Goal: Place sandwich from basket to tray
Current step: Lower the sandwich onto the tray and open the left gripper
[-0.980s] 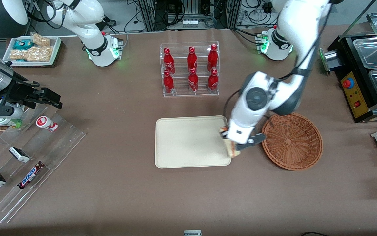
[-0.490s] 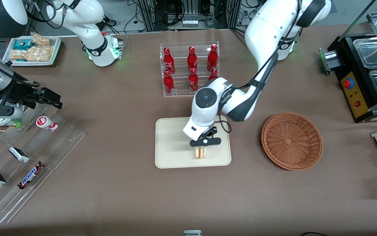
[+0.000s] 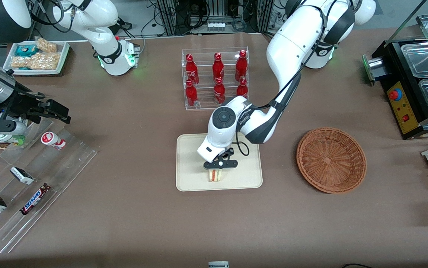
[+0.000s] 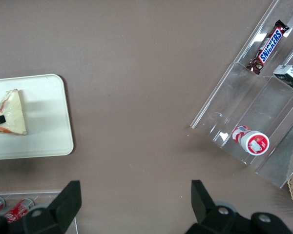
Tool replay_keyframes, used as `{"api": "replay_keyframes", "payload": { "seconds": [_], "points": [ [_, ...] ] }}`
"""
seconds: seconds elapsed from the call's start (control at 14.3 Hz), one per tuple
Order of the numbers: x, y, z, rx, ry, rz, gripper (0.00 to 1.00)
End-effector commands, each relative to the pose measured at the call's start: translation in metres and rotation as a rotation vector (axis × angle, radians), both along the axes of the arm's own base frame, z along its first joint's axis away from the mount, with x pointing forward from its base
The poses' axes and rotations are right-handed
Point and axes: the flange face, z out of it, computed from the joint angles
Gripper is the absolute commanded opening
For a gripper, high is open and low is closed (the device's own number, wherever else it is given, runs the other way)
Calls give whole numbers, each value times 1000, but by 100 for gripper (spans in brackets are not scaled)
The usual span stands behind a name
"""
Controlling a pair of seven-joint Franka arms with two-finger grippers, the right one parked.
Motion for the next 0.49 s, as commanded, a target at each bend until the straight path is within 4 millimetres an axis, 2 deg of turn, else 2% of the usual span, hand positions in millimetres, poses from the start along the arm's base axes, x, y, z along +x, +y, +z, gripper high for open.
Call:
{"api": "replay_keyframes", "payload": {
  "seconds": [0.0, 0.14, 0.35, 0.42],
  "points": [
    [1, -3, 5, -38, -1, 15, 99],
    [6, 1, 24, -47, -7, 30, 100],
    [8, 13, 83, -4, 1, 25, 100],
    [8, 18, 112, -3, -12, 23, 100]
  ]
}}
